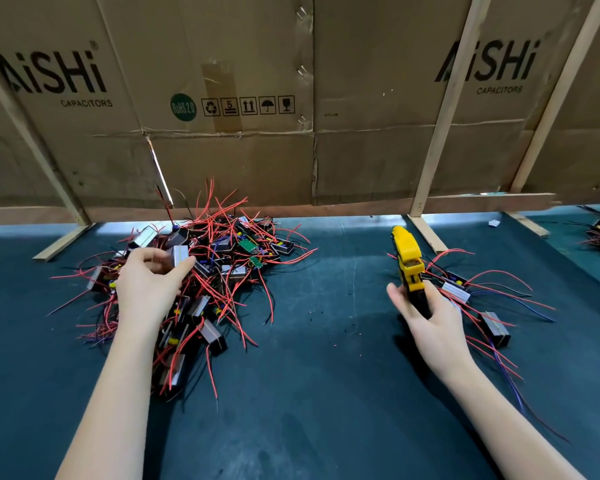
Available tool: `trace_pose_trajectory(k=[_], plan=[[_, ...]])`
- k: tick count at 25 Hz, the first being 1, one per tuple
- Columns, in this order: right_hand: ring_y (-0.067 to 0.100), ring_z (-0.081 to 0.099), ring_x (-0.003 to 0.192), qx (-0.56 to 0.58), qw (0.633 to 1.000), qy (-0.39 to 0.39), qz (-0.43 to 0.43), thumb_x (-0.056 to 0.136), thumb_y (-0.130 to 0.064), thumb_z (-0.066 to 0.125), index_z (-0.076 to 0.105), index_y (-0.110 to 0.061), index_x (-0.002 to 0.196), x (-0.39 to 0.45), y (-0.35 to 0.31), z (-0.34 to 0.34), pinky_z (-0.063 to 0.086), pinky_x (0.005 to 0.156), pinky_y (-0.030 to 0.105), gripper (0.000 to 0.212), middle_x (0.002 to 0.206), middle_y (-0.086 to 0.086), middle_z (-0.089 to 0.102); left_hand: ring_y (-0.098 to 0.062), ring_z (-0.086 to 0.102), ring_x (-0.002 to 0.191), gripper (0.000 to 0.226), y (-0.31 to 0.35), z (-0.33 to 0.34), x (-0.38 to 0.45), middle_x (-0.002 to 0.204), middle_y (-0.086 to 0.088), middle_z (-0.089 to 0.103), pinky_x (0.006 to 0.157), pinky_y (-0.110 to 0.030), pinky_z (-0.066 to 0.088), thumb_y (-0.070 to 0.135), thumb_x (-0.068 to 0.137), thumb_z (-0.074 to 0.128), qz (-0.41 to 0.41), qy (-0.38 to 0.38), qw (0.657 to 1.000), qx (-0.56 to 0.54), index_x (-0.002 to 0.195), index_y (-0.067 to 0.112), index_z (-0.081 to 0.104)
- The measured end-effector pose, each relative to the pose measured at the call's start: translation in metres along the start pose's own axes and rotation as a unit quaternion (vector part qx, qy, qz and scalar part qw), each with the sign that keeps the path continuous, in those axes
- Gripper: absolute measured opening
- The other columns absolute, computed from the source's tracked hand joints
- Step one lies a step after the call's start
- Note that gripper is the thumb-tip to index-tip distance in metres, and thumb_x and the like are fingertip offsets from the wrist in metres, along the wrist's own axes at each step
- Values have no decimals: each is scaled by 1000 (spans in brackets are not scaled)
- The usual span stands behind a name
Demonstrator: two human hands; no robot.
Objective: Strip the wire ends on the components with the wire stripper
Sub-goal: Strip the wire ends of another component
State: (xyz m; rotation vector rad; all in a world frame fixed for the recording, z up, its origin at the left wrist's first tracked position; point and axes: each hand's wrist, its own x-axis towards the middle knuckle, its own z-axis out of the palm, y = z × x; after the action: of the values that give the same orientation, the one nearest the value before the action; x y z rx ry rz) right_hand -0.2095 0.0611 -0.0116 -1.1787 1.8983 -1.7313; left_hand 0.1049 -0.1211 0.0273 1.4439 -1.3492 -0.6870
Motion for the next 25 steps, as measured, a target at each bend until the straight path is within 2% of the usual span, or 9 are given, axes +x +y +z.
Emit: trace_pose_trajectory(k=[4,6,8,11,13,16,18,22,25], plan=[[21,48,69,-3,1000,-1,-2,86,-42,67,60,-15,78,0,-2,-1,36,62,16,28,78,15,60,5,58,65,30,25,-6,-13,94,5,67,66,-10,46,22,84,67,162,95,976,-114,113,22,62],[15,45,66,-11,1000,4,-4,87,-39,68,60,-16,77,0,-3,-1,36,62,17,26,78,16,60,-3,57,58,29,40,-11,-19,83,9,65,57,-16,48,13,89,55,180,-12,935,-305,114,25,63],[15,45,66,-14,1000,8,-8,87,-38,68,59,-17,76,1,-4,-1,36,62,17,25,77,16,60,-13,56,50,36,52,-7,-29,77,0,67,47,-20,47,6,89,44,98,-199,888,-402,108,27,66],[13,45,66,-19,1000,6,-9,85,-41,67,59,-18,75,0,-4,-2,36,63,17,27,76,13,60,-19,53,41,33,54,19,-56,75,-12,68,39,-20,42,-3,92,42,55,-423,879,-213,97,17,68],[14,44,64,-23,1000,3,-10,86,-40,68,59,-18,75,0,-4,-3,36,62,18,26,76,14,60,-17,53,48,22,48,41,-76,73,-11,67,43,-21,41,-4,94,48,94,-497,858,-84,95,11,65],[21,46,67,-33,999,1,-15,86,-41,68,59,-16,76,1,-2,-3,34,61,19,28,77,16,60,-11,54,75,11,37,60,-88,83,1,65,69,-26,43,4,91,61,244,-475,841,88,90,13,67],[16,44,64,-32,999,-2,-17,84,-46,67,59,-15,77,1,-2,-3,34,59,19,33,77,17,60,-11,54,94,11,34,64,-91,98,0,67,88,-18,37,5,85,65,332,-441,817,168,90,13,72],[14,46,64,-57,998,-8,-35,82,-50,67,60,-15,80,1,0,-5,34,60,20,35,75,13,62,-12,52,105,25,35,64,-99,100,8,69,95,-19,37,9,77,63,323,-447,819,157,97,21,72],[6,54,75,-95,994,-16,-54,83,-42,70,60,-26,85,0,0,-5,38,65,13,20,76,-3,64,-8,55,103,11,40,65,-103,93,14,71,92,-23,42,28,82,74,333,-451,823,90,93,27,75]])
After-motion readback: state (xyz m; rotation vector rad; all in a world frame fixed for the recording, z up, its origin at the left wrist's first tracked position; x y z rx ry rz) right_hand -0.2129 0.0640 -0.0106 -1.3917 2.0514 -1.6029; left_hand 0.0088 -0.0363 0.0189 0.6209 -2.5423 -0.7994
